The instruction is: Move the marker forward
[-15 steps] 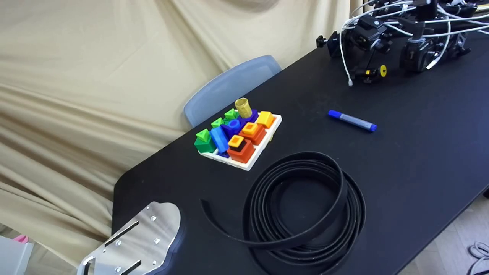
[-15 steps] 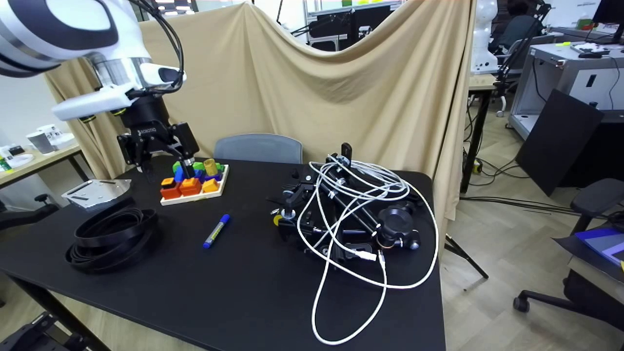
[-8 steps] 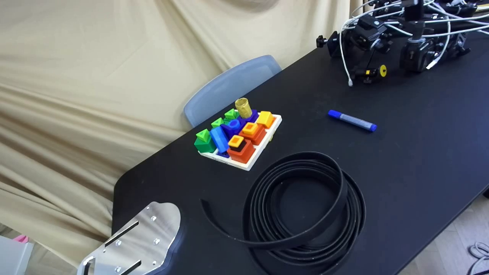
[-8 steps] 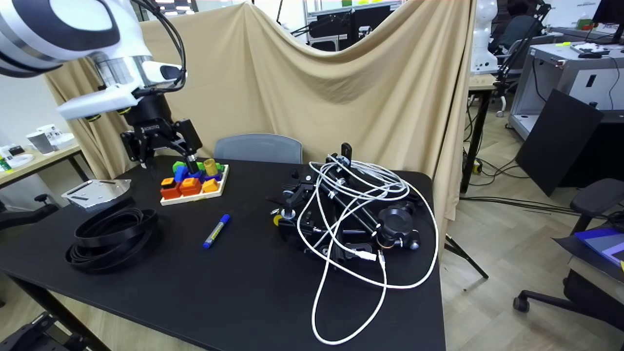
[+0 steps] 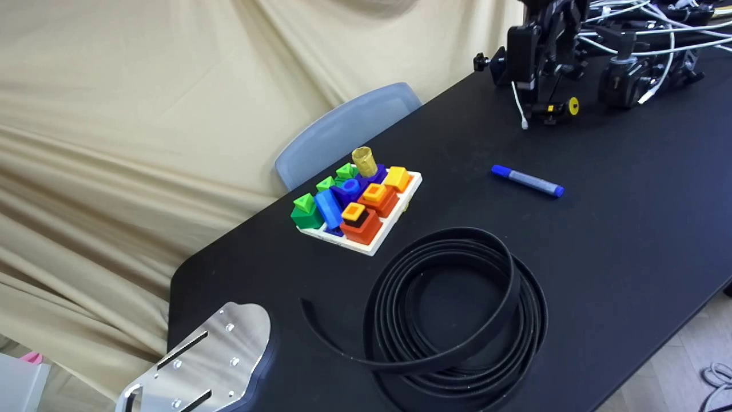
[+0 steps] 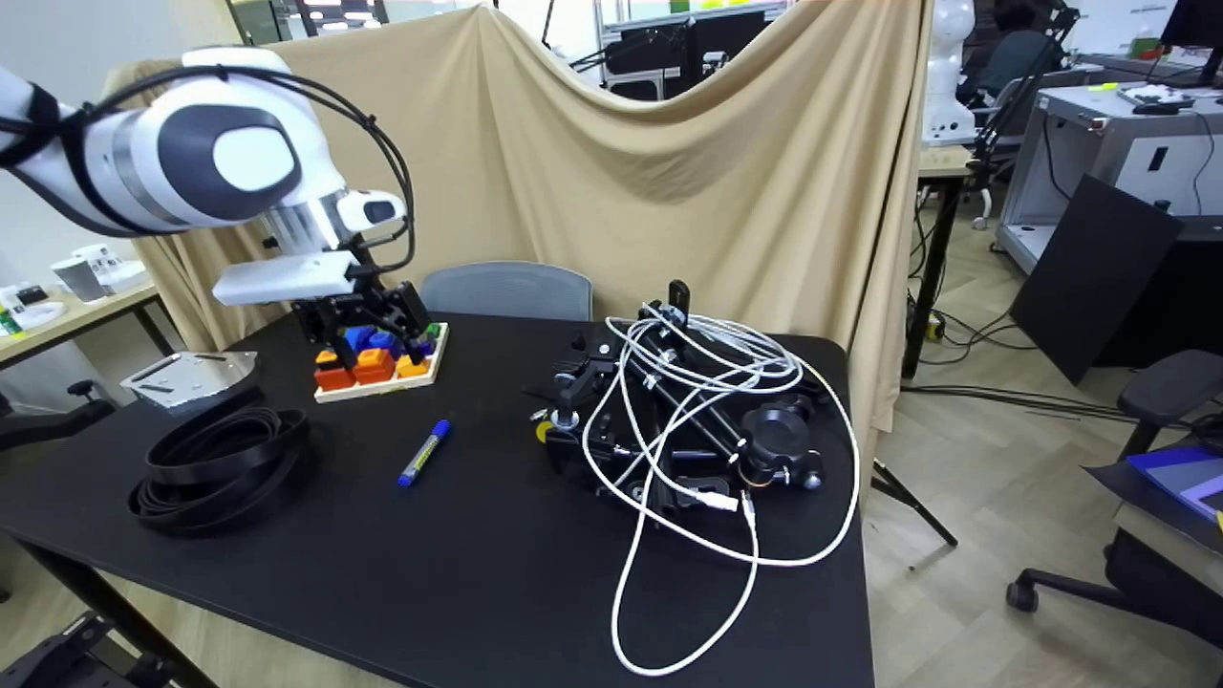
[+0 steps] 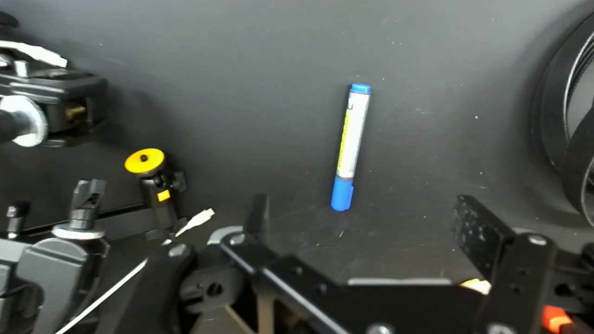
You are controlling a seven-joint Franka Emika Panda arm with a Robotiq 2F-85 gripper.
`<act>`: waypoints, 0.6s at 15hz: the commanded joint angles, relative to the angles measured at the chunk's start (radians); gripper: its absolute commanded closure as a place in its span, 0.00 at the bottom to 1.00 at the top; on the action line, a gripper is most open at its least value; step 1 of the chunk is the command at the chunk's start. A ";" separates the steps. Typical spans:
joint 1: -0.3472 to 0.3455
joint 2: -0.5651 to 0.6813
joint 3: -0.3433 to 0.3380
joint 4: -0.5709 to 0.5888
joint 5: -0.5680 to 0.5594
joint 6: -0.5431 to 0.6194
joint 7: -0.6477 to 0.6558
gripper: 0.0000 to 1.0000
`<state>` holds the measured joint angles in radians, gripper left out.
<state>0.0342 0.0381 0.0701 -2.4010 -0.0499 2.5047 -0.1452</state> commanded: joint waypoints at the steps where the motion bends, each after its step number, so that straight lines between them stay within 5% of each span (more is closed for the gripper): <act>1: 0.000 0.161 0.010 0.100 0.103 0.046 -0.129 0.00; 9: -0.037 0.421 0.039 0.276 0.157 0.076 -0.154 0.00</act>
<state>0.0127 0.3785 0.0934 -2.2045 0.1037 2.5836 -0.3170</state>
